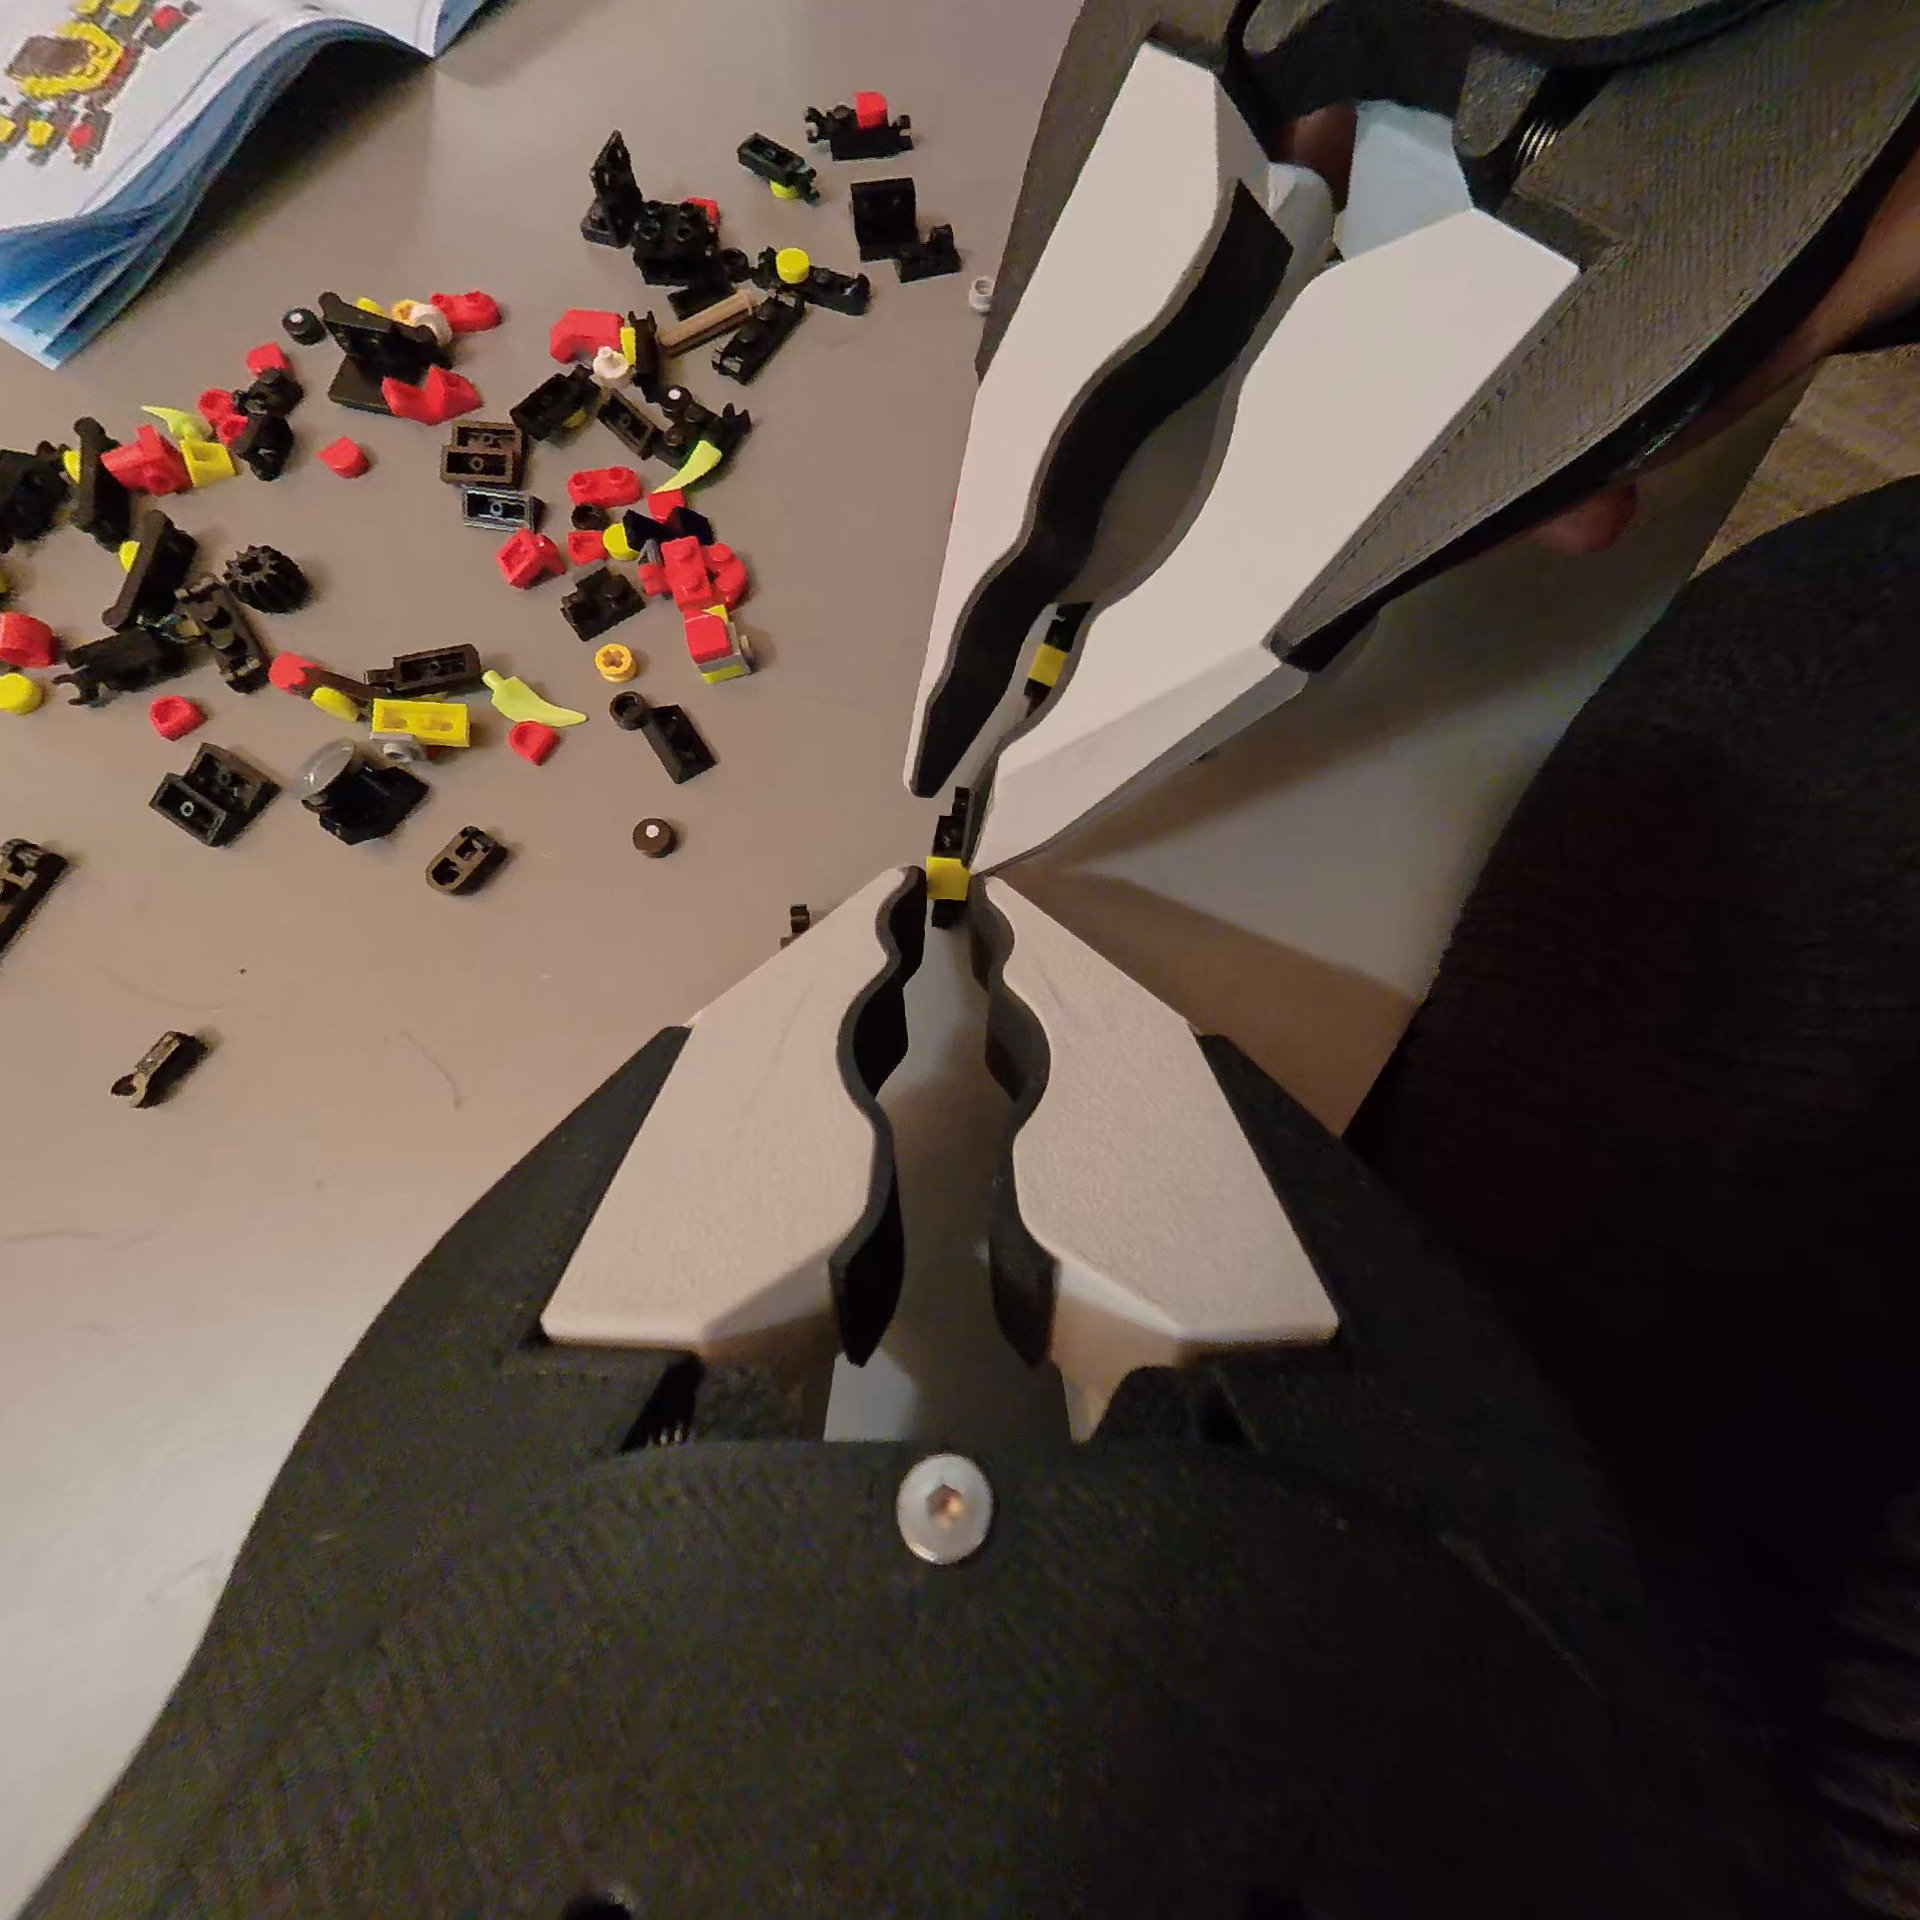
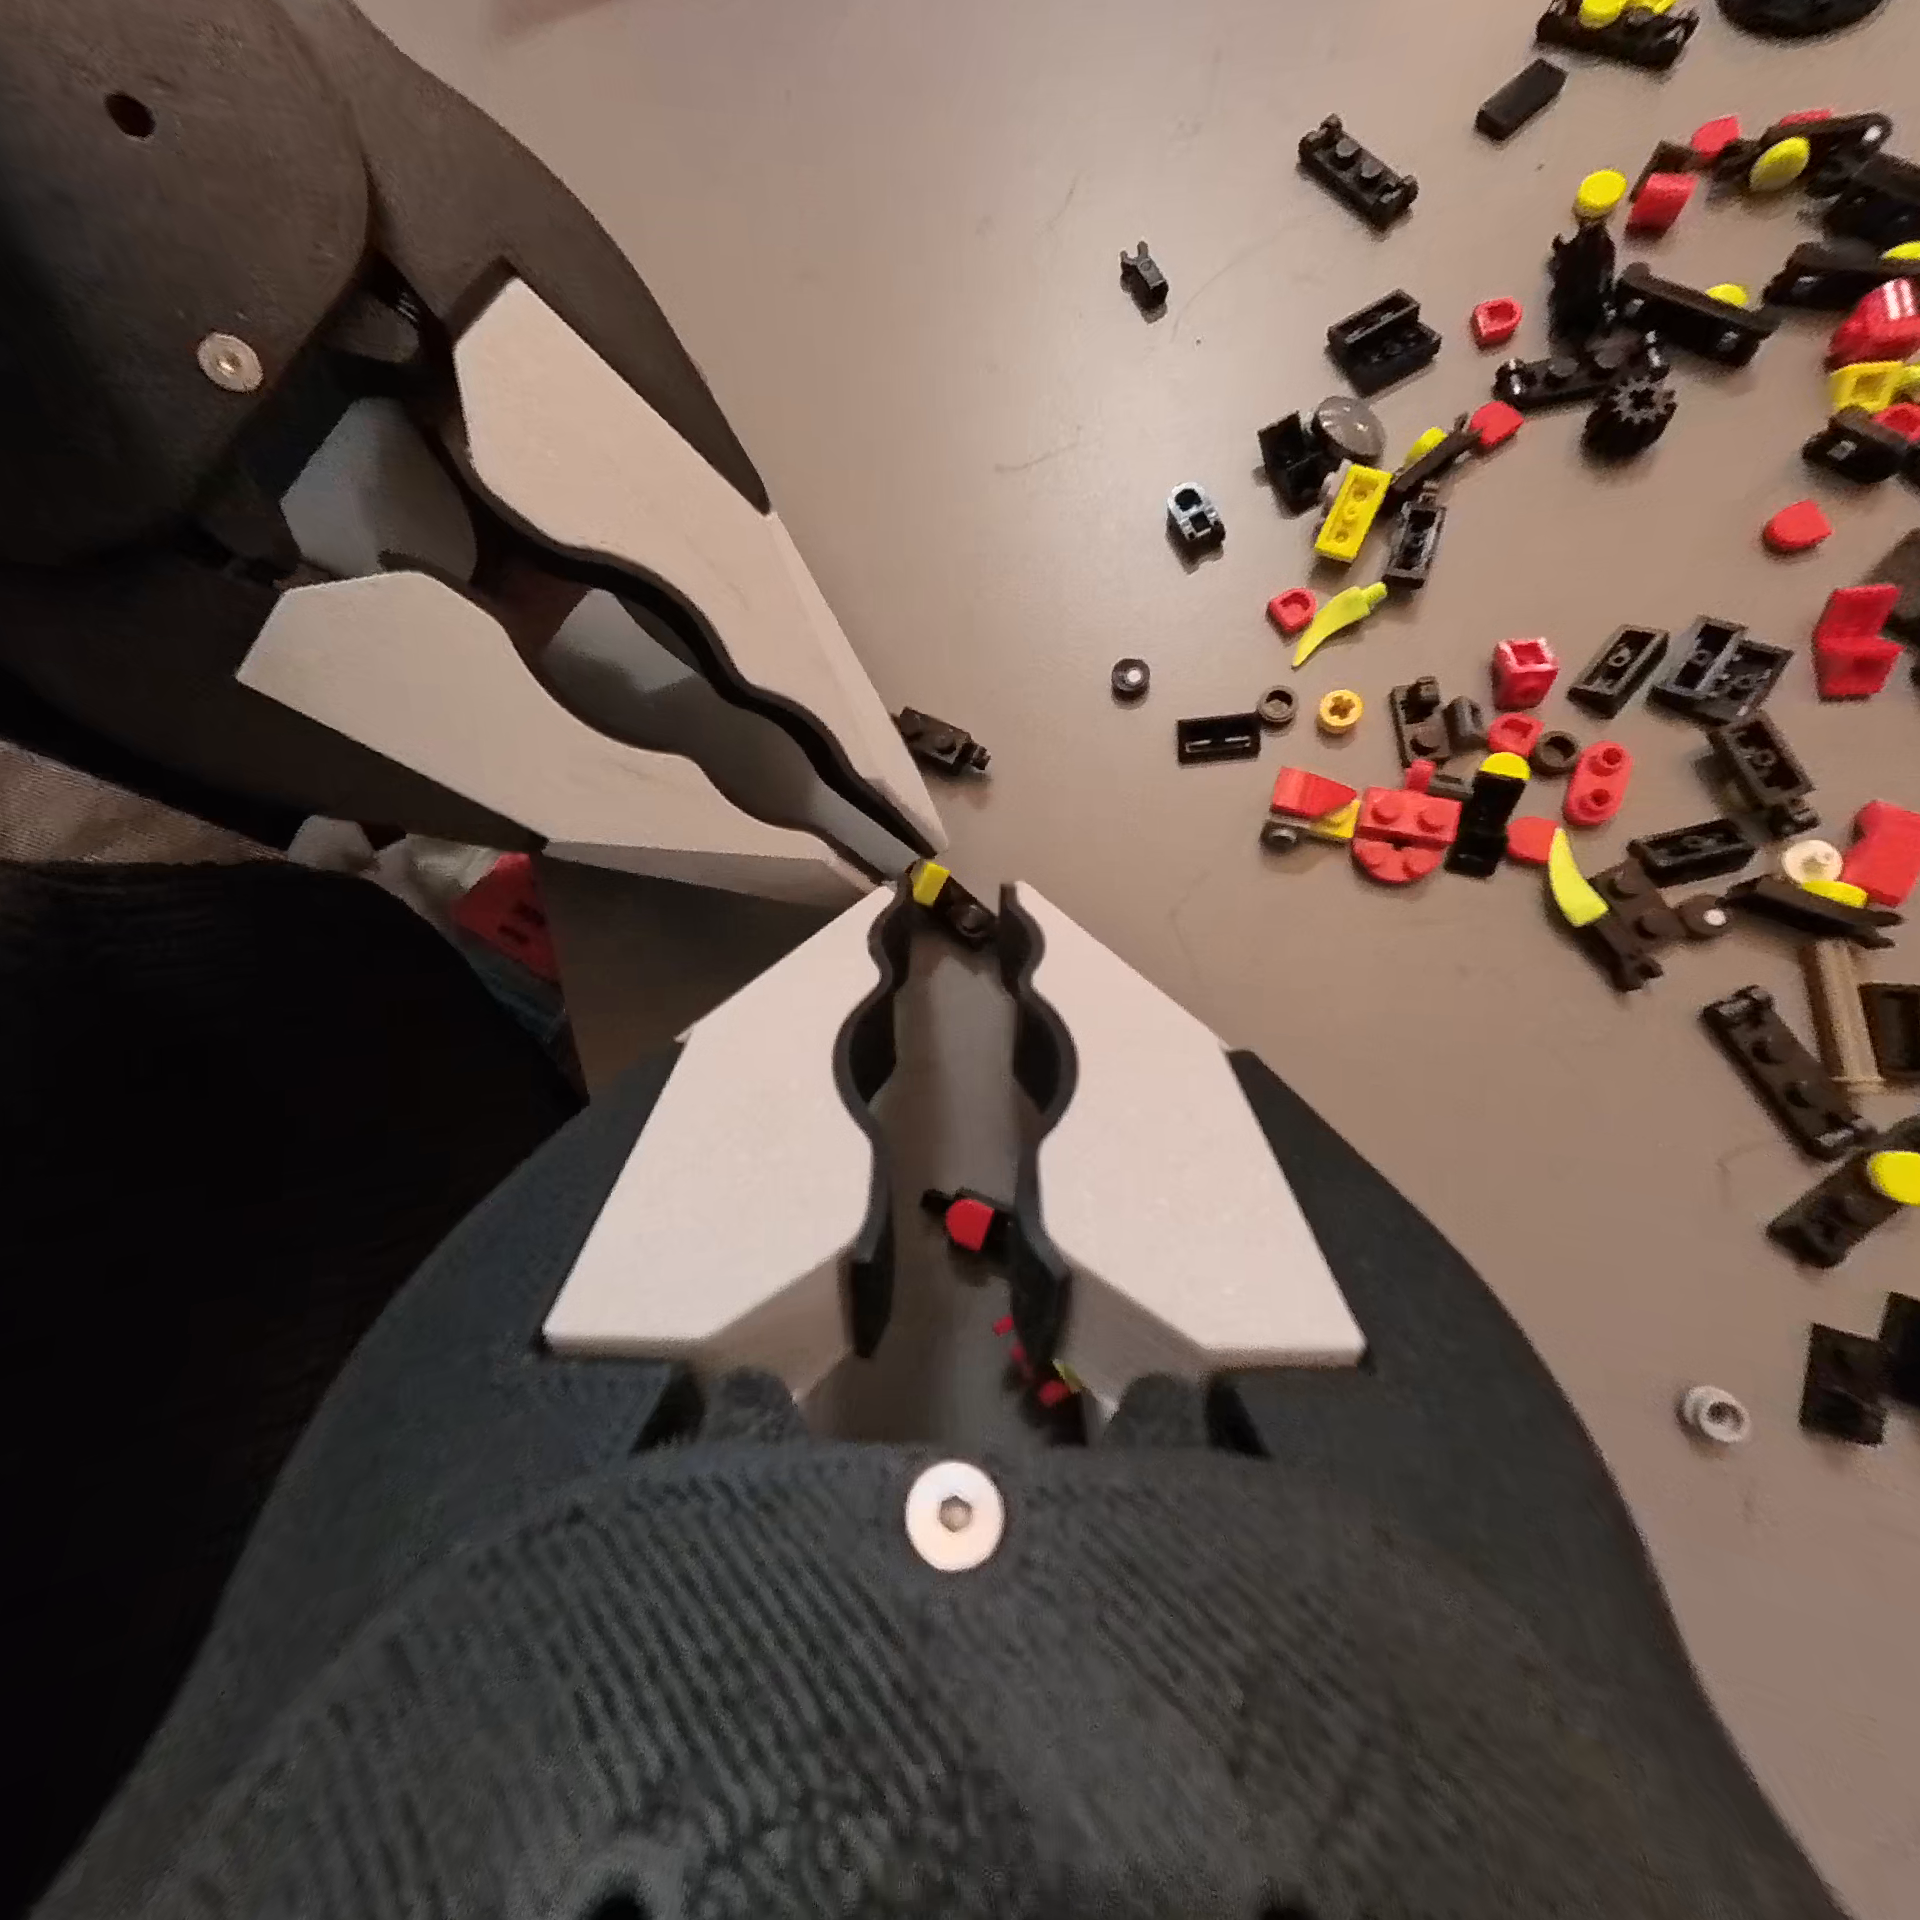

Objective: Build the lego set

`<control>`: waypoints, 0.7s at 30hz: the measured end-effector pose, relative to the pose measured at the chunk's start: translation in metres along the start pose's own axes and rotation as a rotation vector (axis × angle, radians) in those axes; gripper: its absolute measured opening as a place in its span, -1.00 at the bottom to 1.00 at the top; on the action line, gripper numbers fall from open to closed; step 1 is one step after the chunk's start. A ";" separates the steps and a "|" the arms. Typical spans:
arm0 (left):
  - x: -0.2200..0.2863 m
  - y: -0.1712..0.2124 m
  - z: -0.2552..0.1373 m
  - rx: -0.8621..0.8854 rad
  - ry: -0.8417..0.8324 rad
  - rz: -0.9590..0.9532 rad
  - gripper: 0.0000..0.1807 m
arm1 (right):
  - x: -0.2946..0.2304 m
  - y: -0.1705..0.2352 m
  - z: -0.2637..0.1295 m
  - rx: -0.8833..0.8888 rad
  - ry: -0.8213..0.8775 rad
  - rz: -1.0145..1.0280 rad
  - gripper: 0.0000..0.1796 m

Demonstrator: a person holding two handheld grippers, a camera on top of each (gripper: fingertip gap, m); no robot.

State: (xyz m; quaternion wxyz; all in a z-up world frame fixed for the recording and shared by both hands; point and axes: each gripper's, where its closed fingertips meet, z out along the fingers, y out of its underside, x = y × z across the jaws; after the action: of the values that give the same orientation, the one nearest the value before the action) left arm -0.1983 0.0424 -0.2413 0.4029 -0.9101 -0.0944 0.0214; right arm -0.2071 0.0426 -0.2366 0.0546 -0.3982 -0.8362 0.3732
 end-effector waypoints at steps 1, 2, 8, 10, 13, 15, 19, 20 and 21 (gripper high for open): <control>0.000 0.001 0.000 -0.003 0.002 0.001 -0.93 | 0.000 0.001 0.000 -0.016 0.008 0.003 -0.82; 0.000 0.001 0.001 -0.007 0.002 0.001 -0.93 | 0.000 0.003 0.001 -0.034 0.014 0.004 -0.82; 0.000 0.003 0.001 -0.016 0.005 0.000 -0.94 | 0.000 0.006 0.003 -0.073 0.056 -0.039 -0.84; 0.000 0.001 0.001 -0.007 0.003 -0.002 -0.94 | 0.001 0.004 0.002 -0.062 0.061 -0.051 -0.84; 0.000 -0.002 -0.002 0.015 0.016 -0.024 -0.93 | -0.001 -0.006 -0.004 -0.012 0.056 -0.083 -0.83; 0.000 -0.005 -0.004 0.031 0.030 -0.039 -0.94 | -0.004 -0.012 -0.007 0.027 0.040 -0.112 -0.84; 0.007 -0.006 -0.006 0.038 0.073 -0.022 -0.94 | -0.007 -0.010 -0.011 0.038 -0.002 -0.189 -0.91; 0.014 -0.003 -0.006 0.027 0.116 -0.001 -0.94 | -0.012 -0.007 -0.013 0.030 -0.042 -0.204 -0.93; 0.022 0.000 -0.007 0.009 0.156 0.021 -0.94 | -0.017 -0.004 -0.015 0.022 -0.088 -0.219 -0.93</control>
State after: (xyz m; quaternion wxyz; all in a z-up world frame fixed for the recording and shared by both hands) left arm -0.1764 0.0412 -0.2361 0.4127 -0.9082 -0.0532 -0.0448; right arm -0.1923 0.0379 -0.2200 0.0628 -0.2871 -0.8721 0.3913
